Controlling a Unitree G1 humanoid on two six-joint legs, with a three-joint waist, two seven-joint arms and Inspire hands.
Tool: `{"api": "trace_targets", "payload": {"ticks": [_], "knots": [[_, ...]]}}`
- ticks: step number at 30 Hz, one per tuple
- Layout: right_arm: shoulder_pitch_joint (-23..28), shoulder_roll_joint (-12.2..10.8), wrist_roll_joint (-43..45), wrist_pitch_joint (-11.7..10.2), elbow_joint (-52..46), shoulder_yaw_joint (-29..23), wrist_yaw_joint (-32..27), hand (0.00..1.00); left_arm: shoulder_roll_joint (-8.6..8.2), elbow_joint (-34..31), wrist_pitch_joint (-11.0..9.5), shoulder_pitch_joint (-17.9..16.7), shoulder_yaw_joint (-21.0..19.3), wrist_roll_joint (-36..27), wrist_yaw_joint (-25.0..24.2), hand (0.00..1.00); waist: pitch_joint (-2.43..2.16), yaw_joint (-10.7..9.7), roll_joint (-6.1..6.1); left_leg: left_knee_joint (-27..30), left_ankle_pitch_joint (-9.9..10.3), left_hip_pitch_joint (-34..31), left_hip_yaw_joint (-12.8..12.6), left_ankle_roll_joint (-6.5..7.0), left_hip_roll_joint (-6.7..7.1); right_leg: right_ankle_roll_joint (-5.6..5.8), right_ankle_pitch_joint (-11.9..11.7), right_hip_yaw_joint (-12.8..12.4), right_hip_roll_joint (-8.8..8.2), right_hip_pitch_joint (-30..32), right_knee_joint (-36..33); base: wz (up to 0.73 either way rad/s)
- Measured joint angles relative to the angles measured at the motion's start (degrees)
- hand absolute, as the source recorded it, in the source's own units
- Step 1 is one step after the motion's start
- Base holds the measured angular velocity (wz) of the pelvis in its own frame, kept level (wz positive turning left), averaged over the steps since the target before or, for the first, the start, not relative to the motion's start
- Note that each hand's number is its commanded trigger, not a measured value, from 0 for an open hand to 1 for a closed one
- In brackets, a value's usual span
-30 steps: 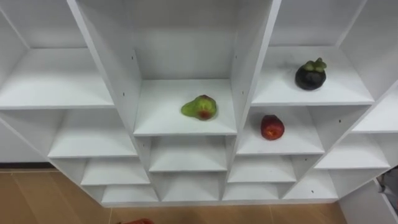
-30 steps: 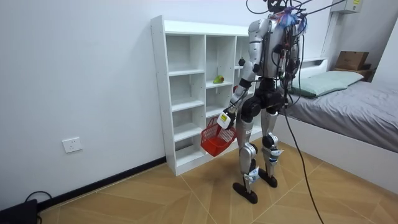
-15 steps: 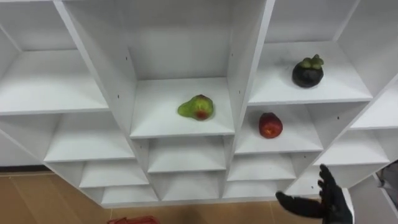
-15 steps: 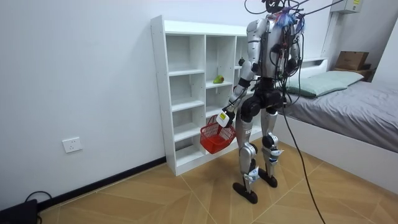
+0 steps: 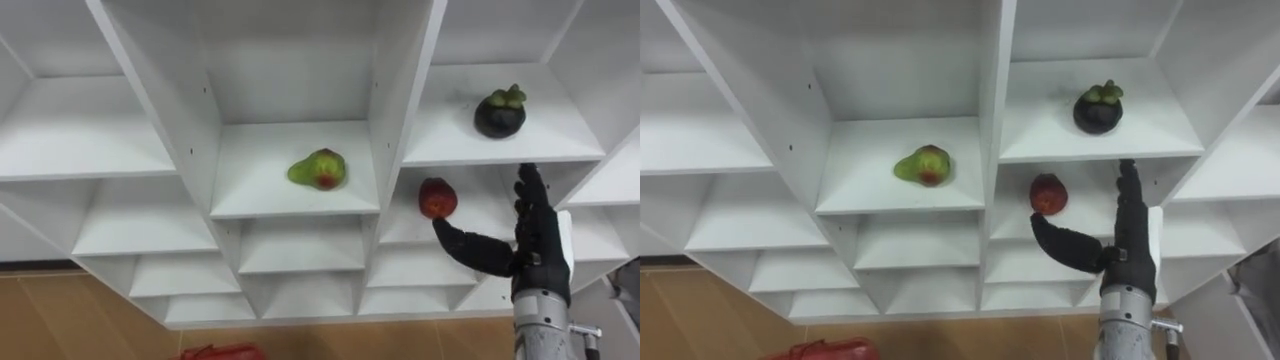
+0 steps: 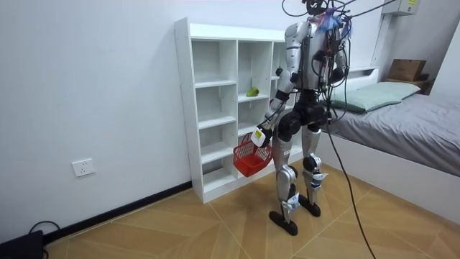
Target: Collect fruits from the closet
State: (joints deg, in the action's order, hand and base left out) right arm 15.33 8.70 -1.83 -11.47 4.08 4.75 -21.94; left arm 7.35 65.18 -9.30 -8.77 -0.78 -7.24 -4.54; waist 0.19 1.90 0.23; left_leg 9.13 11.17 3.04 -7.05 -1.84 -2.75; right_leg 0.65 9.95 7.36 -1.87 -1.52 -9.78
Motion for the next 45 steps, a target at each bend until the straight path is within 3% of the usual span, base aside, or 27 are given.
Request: {"api": "trace_targets", "payload": {"ticks": [15, 24, 37, 45], "knots": [[-0.3, 2.1, 0.0, 1.6, -1.5, 0.4, -1.6, 0.00, 0.08, 1.3, -0.4, 0.5, -0.2, -0.1, -0.9, 1.00, 0.25, 1.3, 0.32, -0.4, -0.1, -0.5, -0.8, 0.16, -0.08, -0.05, -0.1, -0.8, 0.06, 1.4, -1.1, -0.03], [-0.3, 2.2, 0.1, 2.9, -2.5, 0.2, -3.6, 0.00, 0.30, 1.5, -0.4, 0.4, -1.3, -1.1, -1.0, 1.00, 0.58, 1.3, -0.55, -0.4, -0.1, -0.5, -0.8, 0.21, -0.07, -0.05, -0.1, -0.8, 0.06, 1.6, -1.0, 0.00], [0.0, 2.6, 1.9, 3.5, -2.6, 0.2, -5.5, 0.00, 0.84, 1.4, -0.5, -0.1, -1.3, -2.6, -2.2, 1.00, 0.19, 1.1, -1.01, -0.4, -0.1, -0.8, -1.1, 0.21, -0.07, -0.05, -0.1, -0.9, 0.05, 2.0, -1.2, 0.00], [2.2, 3.9, 2.1, 3.5, -6.5, 0.3, -5.4, 0.00, 1.56, 1.8, -1.0, -0.6, 1.6, -6.2, -2.1, 1.00, -0.09, -0.2, -0.61, -0.4, -0.1, -1.1, -1.8, 0.21, -0.09, -0.05, -0.1, -1.3, 0.01, 2.9, -2.0, -0.04]]}}
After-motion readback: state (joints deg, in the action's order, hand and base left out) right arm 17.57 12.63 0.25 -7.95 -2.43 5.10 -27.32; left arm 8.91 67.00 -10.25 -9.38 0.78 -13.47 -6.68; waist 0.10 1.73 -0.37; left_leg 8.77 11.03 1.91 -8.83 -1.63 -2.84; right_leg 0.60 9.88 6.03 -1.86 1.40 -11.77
